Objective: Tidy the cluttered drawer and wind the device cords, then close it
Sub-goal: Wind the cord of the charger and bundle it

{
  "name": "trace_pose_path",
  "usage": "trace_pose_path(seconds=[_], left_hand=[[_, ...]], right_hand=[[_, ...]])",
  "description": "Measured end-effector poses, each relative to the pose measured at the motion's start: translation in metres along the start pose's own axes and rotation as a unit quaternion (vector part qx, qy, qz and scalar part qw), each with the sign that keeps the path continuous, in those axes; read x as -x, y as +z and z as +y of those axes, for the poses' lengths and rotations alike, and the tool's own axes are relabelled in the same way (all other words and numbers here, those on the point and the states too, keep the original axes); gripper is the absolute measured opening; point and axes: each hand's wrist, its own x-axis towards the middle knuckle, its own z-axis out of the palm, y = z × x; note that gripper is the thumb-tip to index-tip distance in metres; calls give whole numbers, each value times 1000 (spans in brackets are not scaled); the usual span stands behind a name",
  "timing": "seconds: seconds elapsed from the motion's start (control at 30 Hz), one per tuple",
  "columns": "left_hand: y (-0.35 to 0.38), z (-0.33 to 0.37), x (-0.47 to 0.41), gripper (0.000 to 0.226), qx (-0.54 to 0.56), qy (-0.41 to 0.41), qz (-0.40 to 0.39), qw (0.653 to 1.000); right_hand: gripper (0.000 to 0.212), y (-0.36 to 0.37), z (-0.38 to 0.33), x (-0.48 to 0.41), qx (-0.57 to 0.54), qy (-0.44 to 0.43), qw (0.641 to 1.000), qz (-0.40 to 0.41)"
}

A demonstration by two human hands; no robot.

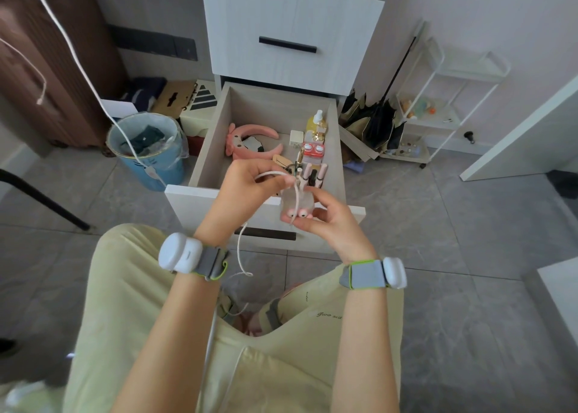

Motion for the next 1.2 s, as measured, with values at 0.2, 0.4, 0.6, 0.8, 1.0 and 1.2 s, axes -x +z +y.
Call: trace_pose_path(seconds=[0.2, 0.4, 0.6, 0.8, 1.0, 1.2], left_hand=[[1, 1, 0, 5, 118, -35, 31, 992], [3, -2, 1, 14, 201, -96, 25, 975], [11, -8, 0, 18, 229, -129, 6, 965], [5, -8, -4, 15, 191, -133, 4, 972], [4, -10, -1, 15, 43, -122, -5, 992], [1, -13, -1, 20, -88, -162, -50, 982]], right_hand=[[46, 6, -7, 0, -95, -18, 993, -66], [57, 18, -11, -2, -245, -46, 965, -81], [69, 28, -21, -3, -372, -56, 926, -44], [57, 35, -29, -5, -394, -50, 918, 3], [26, 35, -27, -7, -332, -43, 933, 130], [48, 17, -15, -7, -271, -19, 928, 255]])
